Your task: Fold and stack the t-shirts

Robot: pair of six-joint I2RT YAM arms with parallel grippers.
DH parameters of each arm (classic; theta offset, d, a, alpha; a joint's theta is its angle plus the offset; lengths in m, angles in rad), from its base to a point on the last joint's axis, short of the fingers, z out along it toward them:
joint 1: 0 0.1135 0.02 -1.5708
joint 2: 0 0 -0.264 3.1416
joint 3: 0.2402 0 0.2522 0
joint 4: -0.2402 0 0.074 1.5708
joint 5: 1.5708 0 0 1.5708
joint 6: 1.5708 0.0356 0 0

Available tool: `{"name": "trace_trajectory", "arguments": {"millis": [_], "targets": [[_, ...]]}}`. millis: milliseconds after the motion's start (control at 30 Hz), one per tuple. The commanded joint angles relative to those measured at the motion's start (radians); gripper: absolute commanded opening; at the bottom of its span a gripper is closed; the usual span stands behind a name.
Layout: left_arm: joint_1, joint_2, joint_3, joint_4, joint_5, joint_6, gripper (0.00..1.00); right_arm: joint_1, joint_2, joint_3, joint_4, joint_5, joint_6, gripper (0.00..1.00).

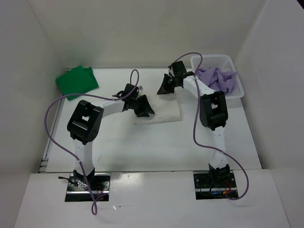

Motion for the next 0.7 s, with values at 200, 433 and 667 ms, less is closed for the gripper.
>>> {"name": "trace_trajectory", "arguments": {"millis": [200,433,667], "targets": [[0.009,-0.050,-0.095,0.066,0.017,-0.032,0.53,-0.040,0.293,0.356,-0.052,0.021,0.002,0.00],[0.032,-0.185,-0.021,0.014,-0.015,-0.012,0.57,-0.030,0.197,0.421,-0.136,0.036,-0.020,0.01],[0.120,0.020,0.158,0.080,-0.012,-0.047,0.58,-0.030,-0.193,-0.099,0.031,0.068,0.017,0.06]]}}
